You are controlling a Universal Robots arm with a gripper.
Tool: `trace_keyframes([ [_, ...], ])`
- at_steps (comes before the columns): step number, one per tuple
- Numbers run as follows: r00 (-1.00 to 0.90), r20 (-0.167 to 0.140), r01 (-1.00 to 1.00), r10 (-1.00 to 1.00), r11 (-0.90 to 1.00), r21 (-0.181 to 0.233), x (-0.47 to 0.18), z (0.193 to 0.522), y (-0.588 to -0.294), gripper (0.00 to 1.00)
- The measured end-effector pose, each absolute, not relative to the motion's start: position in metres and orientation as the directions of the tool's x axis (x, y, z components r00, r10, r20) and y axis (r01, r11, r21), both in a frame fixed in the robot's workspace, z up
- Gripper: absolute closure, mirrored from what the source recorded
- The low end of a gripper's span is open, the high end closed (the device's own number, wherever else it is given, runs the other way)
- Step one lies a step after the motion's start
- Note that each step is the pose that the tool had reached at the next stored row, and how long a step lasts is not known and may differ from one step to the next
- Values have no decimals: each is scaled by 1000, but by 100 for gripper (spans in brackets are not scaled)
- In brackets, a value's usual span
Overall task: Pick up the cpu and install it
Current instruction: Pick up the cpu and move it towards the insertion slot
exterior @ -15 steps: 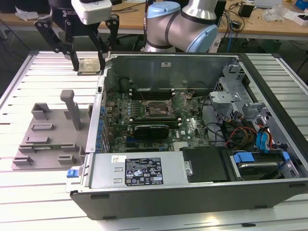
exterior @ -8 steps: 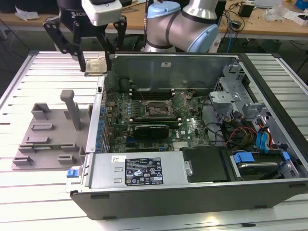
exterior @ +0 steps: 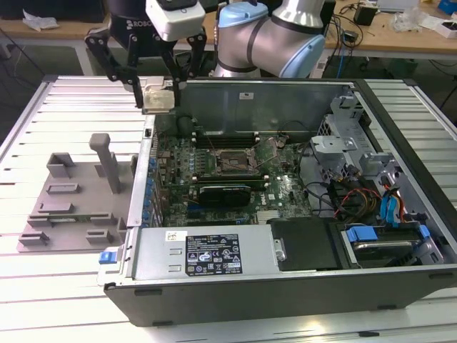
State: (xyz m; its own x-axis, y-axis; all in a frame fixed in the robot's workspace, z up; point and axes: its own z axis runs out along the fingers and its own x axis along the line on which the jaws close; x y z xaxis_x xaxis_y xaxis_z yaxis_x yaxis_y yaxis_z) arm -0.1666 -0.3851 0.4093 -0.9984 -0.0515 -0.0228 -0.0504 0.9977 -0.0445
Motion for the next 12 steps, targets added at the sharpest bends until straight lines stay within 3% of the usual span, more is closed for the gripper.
trace_keyframes([
  [12,-998,-23,-50,-51,998,-45,-142,406,-385,45],
])
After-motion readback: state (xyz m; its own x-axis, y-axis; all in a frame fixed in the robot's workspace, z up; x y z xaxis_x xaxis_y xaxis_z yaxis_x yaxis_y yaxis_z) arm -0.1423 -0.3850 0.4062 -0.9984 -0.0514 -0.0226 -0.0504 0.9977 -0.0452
